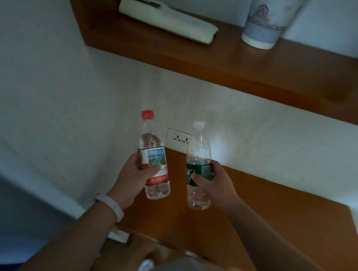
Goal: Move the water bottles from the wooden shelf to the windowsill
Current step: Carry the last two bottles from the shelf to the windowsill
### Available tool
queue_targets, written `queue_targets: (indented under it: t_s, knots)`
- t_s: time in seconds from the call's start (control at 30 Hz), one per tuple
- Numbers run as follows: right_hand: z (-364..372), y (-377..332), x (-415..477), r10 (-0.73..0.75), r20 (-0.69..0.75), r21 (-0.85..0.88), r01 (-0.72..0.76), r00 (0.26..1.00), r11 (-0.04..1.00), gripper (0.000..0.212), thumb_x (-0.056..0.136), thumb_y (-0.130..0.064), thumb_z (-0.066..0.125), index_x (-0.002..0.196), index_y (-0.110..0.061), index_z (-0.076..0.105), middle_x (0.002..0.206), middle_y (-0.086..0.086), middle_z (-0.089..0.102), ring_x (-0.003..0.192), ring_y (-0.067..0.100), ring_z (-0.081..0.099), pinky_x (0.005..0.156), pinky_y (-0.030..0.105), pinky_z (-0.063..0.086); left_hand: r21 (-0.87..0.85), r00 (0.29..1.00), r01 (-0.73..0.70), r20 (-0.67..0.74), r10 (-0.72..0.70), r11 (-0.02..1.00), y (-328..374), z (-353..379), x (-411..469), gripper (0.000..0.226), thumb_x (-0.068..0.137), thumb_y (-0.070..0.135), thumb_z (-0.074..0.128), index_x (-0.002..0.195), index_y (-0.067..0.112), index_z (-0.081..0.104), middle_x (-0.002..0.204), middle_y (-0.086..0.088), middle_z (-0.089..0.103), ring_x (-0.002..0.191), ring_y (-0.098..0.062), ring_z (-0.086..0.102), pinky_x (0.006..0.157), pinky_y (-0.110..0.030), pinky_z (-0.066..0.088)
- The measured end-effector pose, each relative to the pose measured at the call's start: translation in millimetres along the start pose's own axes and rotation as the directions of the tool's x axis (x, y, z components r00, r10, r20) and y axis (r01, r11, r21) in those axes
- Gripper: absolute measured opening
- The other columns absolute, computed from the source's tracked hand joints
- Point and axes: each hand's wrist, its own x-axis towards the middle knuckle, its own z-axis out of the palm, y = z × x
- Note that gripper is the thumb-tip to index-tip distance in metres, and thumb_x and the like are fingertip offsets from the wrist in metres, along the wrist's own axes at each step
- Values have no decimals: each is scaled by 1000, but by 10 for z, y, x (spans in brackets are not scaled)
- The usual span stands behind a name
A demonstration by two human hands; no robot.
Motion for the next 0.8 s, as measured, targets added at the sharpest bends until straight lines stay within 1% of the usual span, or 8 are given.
queue_targets:
  t_s: [0.07, 0.13, 0.3, 0.4, 0.57, 0.63, 0.7, 0.8]
  knots:
    - [-61, -34, 74, -7, 15, -9, 7, 1000, 1000, 55, 85, -31, 75, 132, -22, 49, 107, -11, 64, 91, 5, 64, 74, 24, 53, 8, 999, -17, -40, 18, 1000, 12, 63, -44, 34, 88, 9, 75, 110, 28, 57, 113, -2, 71, 101, -21, 72, 91, -45, 58]
    - [-158, -66, 127, -19, 38, -28, 20, 999, 999, 55, 85, -29, 76, 132, -20, 49, 106, -9, 64, 90, 6, 63, 75, 25, 53, 13, 996, -20, -85, 21, 1000, 14, 155, -103, 35, 88, 11, 76, 110, 29, 56, 115, -1, 70, 102, -21, 71, 92, -45, 58]
    - [-503, -22, 172, -71, 99, -50, 76, 993, 996, 53, 85, -32, 75, 130, -22, 50, 101, -15, 64, 80, -1, 64, 56, 11, 46, 26, 981, -44, -187, 48, 999, 45, 444, -213, 37, 85, 11, 79, 113, 24, 57, 113, -3, 71, 100, -20, 72, 89, -43, 59]
    - [-680, 54, 194, -90, 157, -50, 99, 983, 994, 53, 85, -32, 75, 130, -22, 49, 100, -13, 64, 77, -1, 66, 53, 12, 49, 54, 963, -41, -263, 53, 998, 56, 543, -287, 46, 83, 12, 81, 122, 15, 58, 114, -6, 72, 99, -22, 73, 88, -44, 60]
    - [-845, 126, 241, -156, 300, -5, 165, 941, 986, 56, 85, -34, 74, 133, -24, 46, 106, -12, 65, 86, 4, 68, 65, 21, 56, 96, 921, -43, -381, 77, 994, 29, 697, -492, 52, 83, 15, 81, 128, 11, 56, 116, -8, 71, 99, -22, 73, 83, -40, 60]
    - [-843, 139, 265, -181, 359, 8, 191, 916, 982, 58, 84, -36, 74, 133, -25, 46, 111, -10, 64, 94, 8, 67, 74, 30, 59, 118, 902, -38, -424, 85, 992, 10, 730, -609, 57, 81, 24, 83, 129, 15, 54, 117, -5, 71, 101, -22, 72, 88, -45, 60]
    - [-796, 136, 288, -211, 410, 12, 226, 887, 974, 58, 83, -38, 74, 132, -26, 46, 115, -8, 64, 99, 12, 67, 82, 38, 60, 158, 886, -41, -451, 109, 987, -8, 729, -756, 66, 75, 38, 86, 130, 18, 55, 116, -3, 73, 101, -23, 73, 89, -50, 60]
    - [-666, 68, 262, -260, 468, 67, 259, 845, 964, 58, 81, -40, 75, 131, -25, 48, 115, -5, 65, 100, 13, 68, 84, 42, 60, 136, 851, -41, -515, 106, 990, -42, 697, -1051, 65, 75, 38, 86, 129, 20, 56, 116, -3, 74, 101, -23, 74, 90, -53, 59]
